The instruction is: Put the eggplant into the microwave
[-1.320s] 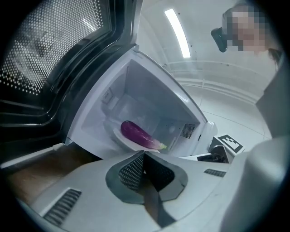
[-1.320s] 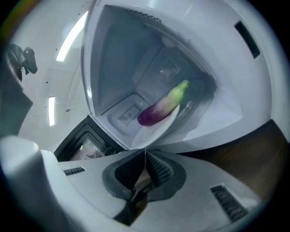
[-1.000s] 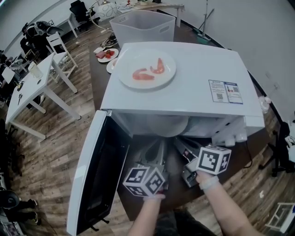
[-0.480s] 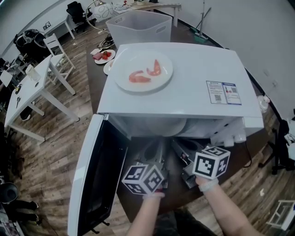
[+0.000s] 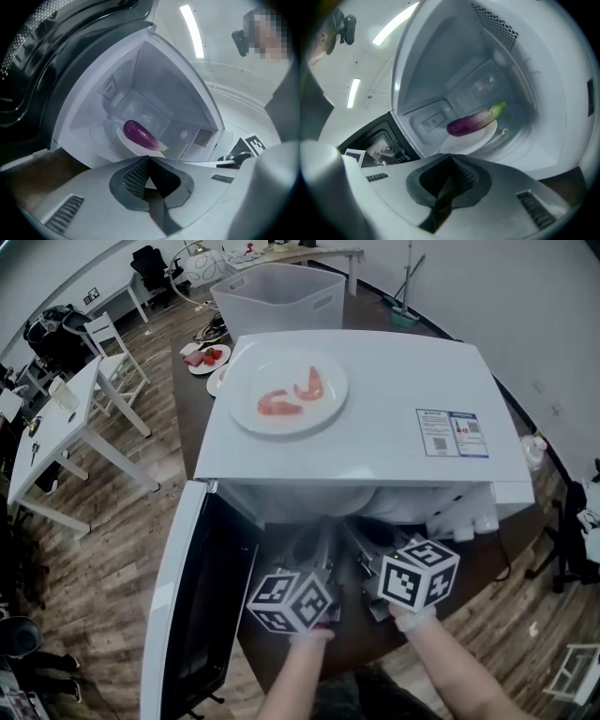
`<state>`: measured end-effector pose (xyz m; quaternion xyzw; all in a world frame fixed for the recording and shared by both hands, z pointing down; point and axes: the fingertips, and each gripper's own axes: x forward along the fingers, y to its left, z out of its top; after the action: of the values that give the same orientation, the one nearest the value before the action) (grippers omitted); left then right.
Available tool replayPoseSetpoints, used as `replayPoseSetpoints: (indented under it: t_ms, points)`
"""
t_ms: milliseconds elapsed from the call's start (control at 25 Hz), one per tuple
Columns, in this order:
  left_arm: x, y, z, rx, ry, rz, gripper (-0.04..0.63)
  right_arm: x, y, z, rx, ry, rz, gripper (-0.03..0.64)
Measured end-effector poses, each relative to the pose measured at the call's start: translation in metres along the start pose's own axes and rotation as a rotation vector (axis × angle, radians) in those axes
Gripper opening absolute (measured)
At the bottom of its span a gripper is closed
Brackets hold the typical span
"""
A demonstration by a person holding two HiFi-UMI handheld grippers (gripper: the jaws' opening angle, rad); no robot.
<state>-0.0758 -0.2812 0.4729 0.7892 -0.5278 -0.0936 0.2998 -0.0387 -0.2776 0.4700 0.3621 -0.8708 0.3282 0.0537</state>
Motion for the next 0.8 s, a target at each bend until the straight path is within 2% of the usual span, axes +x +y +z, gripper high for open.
replayPoseSetpoints:
  t_ms: [240, 800]
  points:
    - [0.006, 0.0, 0.001, -0.011, 0.006, -0.009, 0.014, 0.003, -0.009, 0.009, 0.022, -0.026, -0.021, 0.006]
    - [0.019, -0.002, 0.012, 0.031, 0.011, -0.026, 0.014, 0.016, -0.016, 0.024, 0.036, -0.057, -0.039, 0.005]
